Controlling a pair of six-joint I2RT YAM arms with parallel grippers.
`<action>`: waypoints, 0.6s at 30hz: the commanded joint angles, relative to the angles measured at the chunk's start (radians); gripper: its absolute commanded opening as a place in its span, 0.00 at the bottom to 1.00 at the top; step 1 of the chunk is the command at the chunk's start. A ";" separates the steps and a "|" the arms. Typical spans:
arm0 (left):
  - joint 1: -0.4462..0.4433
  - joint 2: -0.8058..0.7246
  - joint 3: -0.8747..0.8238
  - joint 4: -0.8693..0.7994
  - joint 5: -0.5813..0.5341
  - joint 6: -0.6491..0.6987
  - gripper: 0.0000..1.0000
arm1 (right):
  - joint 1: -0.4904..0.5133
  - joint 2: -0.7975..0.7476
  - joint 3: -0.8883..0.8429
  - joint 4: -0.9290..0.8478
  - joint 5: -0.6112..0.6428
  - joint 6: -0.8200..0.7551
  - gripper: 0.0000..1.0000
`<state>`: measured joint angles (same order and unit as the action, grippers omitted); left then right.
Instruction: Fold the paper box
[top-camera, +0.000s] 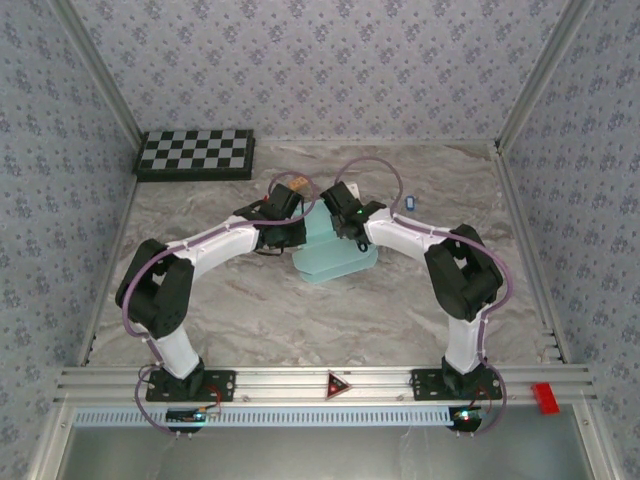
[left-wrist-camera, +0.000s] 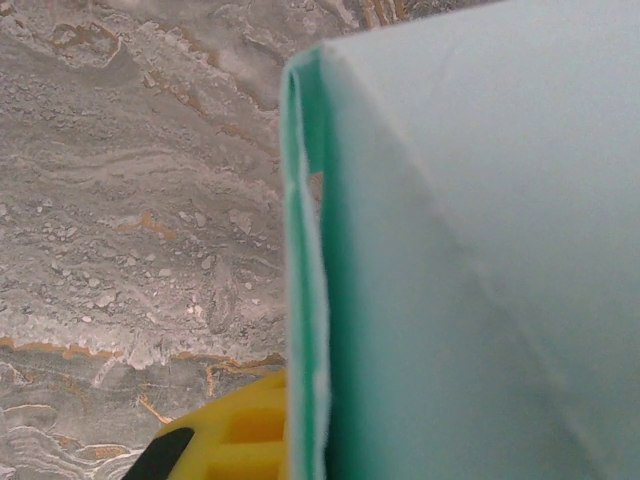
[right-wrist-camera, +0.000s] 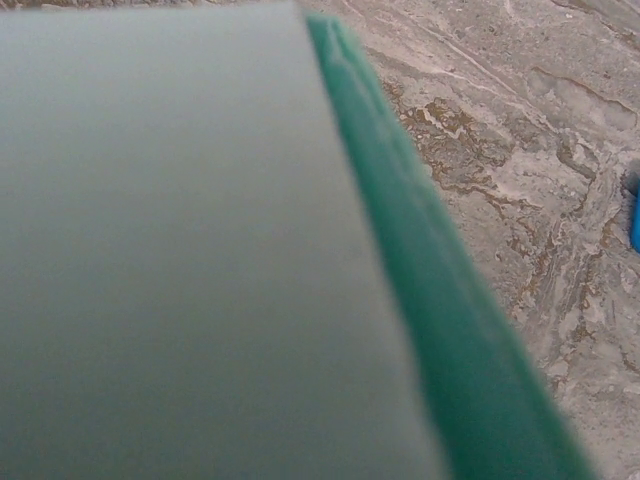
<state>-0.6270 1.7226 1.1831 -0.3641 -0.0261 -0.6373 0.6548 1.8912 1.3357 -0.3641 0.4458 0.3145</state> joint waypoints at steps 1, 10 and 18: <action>-0.006 -0.027 0.029 0.017 0.023 0.011 0.00 | -0.023 -0.015 -0.023 -0.008 -0.014 0.025 0.23; -0.005 -0.031 0.029 0.014 0.021 0.014 0.00 | -0.031 -0.026 -0.032 -0.011 0.036 0.052 0.19; -0.006 -0.032 0.029 0.011 0.020 0.013 0.00 | -0.012 0.032 0.032 -0.154 0.242 0.101 0.17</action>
<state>-0.6315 1.7226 1.1831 -0.3458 -0.0143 -0.6365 0.6609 1.8858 1.3411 -0.3992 0.5117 0.3714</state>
